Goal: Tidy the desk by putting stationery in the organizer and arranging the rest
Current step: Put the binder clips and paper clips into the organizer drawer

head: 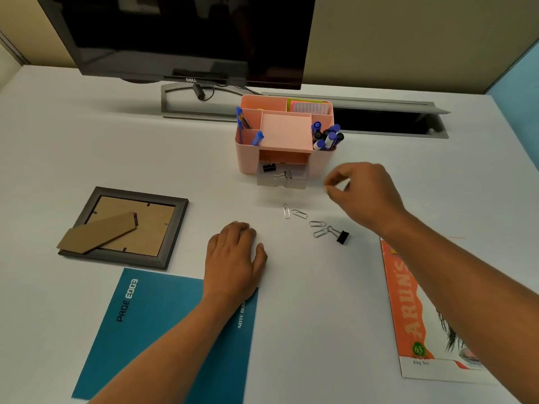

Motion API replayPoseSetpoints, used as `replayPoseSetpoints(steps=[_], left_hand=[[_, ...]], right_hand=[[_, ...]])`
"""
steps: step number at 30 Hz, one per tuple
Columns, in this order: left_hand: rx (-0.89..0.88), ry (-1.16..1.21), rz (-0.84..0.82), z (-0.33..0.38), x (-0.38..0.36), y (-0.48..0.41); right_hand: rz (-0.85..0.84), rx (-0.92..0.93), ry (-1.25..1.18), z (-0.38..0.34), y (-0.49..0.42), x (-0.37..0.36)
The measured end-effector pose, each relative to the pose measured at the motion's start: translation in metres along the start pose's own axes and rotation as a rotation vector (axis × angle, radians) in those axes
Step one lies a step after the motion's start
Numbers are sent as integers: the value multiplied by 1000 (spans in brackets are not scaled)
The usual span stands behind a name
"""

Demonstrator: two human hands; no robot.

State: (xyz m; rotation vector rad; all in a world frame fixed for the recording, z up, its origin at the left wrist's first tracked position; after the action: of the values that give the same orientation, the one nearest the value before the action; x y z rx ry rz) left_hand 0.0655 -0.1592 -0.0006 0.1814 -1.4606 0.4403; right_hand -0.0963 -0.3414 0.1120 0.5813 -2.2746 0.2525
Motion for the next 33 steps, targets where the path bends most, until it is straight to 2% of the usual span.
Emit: replayPoseSetpoints(steps=[5, 8, 19, 27, 33], left_hand=[[1, -13, -10, 0, -2, 0], [-1, -17, 0, 0, -1, 0], [5, -11, -2, 0, -1, -1], [4, -27, -21, 0, -1, -1], [6, -34, -45, 1, -1, 0]], right_hand=[[-114, -194, 81, 58, 39, -13], [-139, -233, 99, 74, 53, -21], [-94, -171, 144, 77, 60, -25], [-11, 31, 19, 3, 32, -16], [35, 121, 55, -37, -11, -30]])
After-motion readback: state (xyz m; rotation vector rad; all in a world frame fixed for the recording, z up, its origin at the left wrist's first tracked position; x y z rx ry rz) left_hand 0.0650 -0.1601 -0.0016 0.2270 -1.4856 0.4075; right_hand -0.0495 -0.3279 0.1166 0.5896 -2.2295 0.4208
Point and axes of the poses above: each hand's wrist, its own y-axis away from the middle knuckle, its own x-axis out of the back of the hand, z = x × y, the point moved 7 cm from there along -y, towards the middle knuckle, and after that the axes turned 15 degrees about -y, right-handed, at the moved point
